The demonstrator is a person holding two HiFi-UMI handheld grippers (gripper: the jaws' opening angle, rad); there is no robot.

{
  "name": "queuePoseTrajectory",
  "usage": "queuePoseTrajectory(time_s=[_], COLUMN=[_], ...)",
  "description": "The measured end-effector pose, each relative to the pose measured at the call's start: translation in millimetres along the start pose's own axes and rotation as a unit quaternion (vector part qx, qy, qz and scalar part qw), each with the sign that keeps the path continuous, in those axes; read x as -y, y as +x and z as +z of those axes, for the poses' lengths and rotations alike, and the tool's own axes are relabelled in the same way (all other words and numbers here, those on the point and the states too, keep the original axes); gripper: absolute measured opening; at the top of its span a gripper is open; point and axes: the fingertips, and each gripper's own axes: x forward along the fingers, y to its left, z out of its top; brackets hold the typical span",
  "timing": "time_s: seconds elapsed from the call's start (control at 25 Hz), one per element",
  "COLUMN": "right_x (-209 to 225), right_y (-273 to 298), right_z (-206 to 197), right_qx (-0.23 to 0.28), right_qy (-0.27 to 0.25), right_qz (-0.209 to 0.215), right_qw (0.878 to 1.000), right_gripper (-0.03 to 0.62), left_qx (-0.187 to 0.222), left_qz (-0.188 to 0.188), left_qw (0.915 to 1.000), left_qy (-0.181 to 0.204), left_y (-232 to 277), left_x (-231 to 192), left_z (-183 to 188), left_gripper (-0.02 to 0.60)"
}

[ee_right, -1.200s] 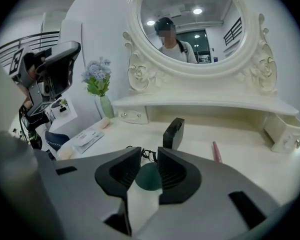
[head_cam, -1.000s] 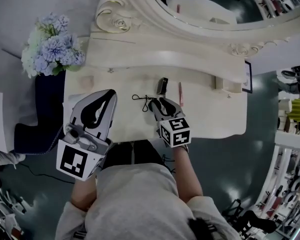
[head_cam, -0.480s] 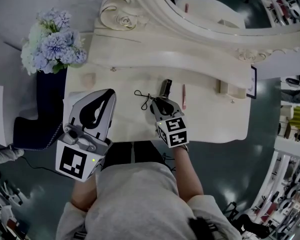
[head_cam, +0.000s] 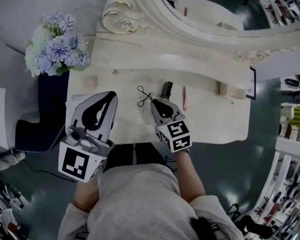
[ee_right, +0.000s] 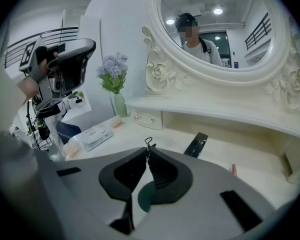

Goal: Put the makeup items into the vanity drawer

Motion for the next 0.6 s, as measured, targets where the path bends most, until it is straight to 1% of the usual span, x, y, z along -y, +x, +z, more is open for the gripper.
queuePoseTrajectory(time_s=[0.4, 0.6], right_x=[-7.5, -9.4], right_y=[-23.2, -33.6], right_z=[35.1, 45.4], right_qx=[0.059, 0.083], right_qy=[0.023, 0.029], right_qz=[-0.008, -0.018], right_qw=[0.998, 0.996], right_gripper=[0.034, 0.034], left_qx=[0.011, 0.021], left_qz=[-0.012, -0.02], left_qw=[0.9998, 0.9995], left_qy=[0.008, 0.012], left_y=[-5.2, -6.9], left_x=[0.2, 2.4], left_z=[9.1, 14.3], left_gripper=[0.014, 0.014])
